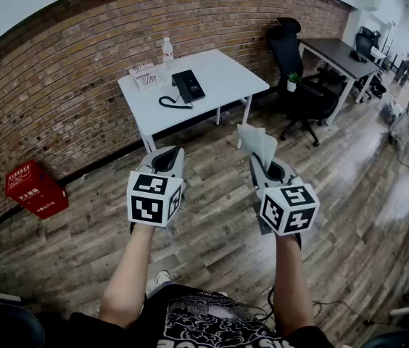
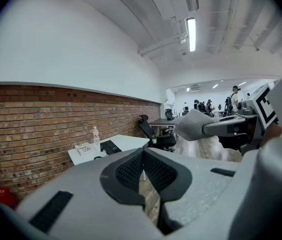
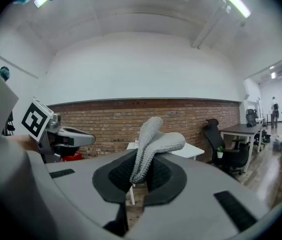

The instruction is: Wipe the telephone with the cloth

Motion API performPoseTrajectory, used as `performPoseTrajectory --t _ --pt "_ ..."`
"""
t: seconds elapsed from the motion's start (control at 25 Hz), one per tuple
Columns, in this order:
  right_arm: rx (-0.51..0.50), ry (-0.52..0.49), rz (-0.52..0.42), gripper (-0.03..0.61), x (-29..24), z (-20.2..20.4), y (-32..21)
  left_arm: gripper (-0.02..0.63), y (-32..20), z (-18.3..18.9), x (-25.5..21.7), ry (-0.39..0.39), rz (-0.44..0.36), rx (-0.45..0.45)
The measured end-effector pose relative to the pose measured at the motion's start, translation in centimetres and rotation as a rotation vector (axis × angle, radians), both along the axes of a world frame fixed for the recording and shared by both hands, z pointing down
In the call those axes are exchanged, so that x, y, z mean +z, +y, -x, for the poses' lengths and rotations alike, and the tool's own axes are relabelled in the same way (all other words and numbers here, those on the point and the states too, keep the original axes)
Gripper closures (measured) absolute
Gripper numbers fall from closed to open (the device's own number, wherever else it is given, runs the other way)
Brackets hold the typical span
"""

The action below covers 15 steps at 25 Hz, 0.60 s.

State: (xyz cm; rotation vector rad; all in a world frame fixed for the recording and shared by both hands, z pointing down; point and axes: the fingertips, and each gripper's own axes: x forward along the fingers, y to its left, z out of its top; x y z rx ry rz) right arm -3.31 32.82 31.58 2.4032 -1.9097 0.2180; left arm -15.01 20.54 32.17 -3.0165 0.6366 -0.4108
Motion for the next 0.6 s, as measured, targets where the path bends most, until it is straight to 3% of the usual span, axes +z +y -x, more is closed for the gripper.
performPoseTrajectory --t 0.24,0.6 --pt "-0.016 -0.006 0.004 0.568 0.7 -1.5 2.1 0.607 2.5 -1.3 0.5 -0.01 0.007 -0.004" --pt "-0.043 -0.019 0.029 0.568 2.1 -3.6 0.9 0.607 1.2 -4.1 0.9 -0.019 0.009 -0.01"
